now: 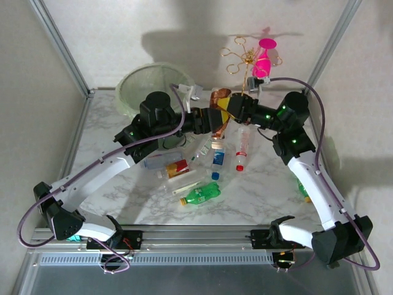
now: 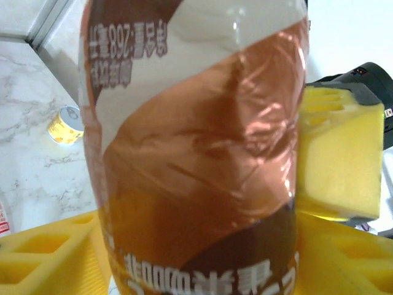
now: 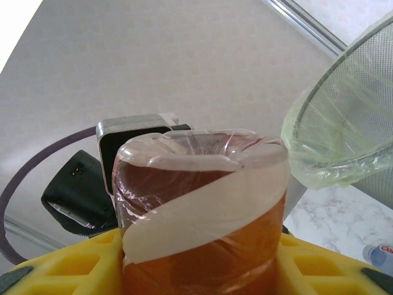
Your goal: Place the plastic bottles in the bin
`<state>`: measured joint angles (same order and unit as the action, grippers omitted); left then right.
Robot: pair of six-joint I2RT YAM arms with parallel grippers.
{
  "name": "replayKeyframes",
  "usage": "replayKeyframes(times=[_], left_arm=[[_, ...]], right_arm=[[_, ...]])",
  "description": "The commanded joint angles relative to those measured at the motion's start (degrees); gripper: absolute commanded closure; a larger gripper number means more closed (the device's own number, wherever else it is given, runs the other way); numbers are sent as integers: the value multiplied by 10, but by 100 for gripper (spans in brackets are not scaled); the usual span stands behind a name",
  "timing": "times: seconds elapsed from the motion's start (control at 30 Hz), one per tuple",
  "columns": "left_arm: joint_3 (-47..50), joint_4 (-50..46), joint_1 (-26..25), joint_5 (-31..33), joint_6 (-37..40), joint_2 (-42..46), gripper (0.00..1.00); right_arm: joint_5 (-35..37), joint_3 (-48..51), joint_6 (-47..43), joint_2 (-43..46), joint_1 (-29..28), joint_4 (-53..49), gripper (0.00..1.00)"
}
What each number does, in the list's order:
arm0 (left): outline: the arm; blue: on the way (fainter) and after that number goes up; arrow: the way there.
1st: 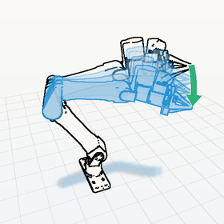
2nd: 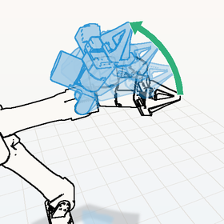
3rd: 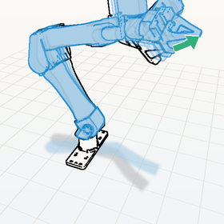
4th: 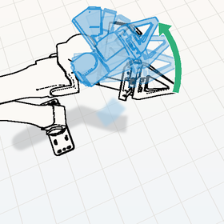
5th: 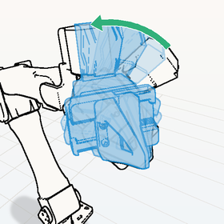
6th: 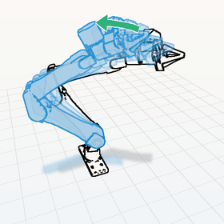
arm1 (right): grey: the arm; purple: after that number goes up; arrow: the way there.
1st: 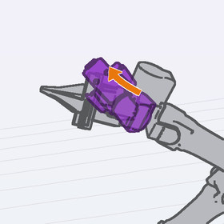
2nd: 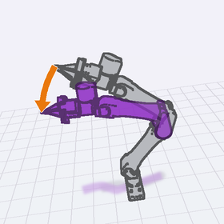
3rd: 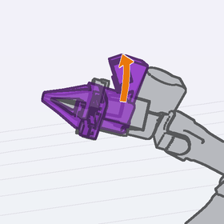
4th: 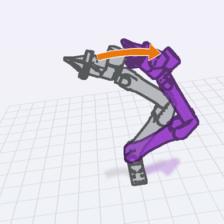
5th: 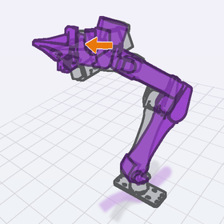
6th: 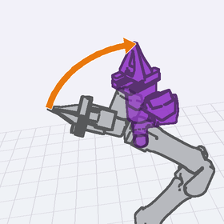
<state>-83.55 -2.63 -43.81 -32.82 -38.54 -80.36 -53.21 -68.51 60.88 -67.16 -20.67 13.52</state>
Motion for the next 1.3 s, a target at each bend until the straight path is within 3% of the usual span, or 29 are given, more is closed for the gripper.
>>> replayKeyframes(times=[0.0, 0.13, 0.23, 0.3, 0.4, 0.43, 0.57, 0.77, 1.03, 1.27], left_arm=[[-20, 5, -3, 11, 14, 0, 36], [-22, 5, -2, 11, 23, 7, 48], [-23, 8, -2, 10, 27, 12, 53], [-22, 6, -2, 11, 29, 16, 54], [-23, 2, -1, 13, 29, 18, 55], [-24, 1, 1, 18, 29, 19, 56], [-37, -35, 24, 64, 29, 23, 59], [-62, -86, 102, 149, -7, 24, 66], [-155, -209, 177, 338, -71, -25, 71], [-185, -220, 206, 437, -30, -68, 73]], right_arm=[[-22, -1, -3, 19, -14, 13, 51], [-10, 4, -19, 26, -17, -12, 51], [9, 2, -37, 29, -17, -42, 43], [23, -4, -49, 32, -17, -61, 34], [84, -36, -94, 36, -17, -139, 3], [112, -50, -117, 39, -17, -175, 1], [214, -88, -166, 50, -16, -259, 1], [316, -123, -202, 61, -15, -342, 1], [343, -142, -221, 59, -15, -407, 1], [344, -130, -212, 67, -15, -415, 1]])
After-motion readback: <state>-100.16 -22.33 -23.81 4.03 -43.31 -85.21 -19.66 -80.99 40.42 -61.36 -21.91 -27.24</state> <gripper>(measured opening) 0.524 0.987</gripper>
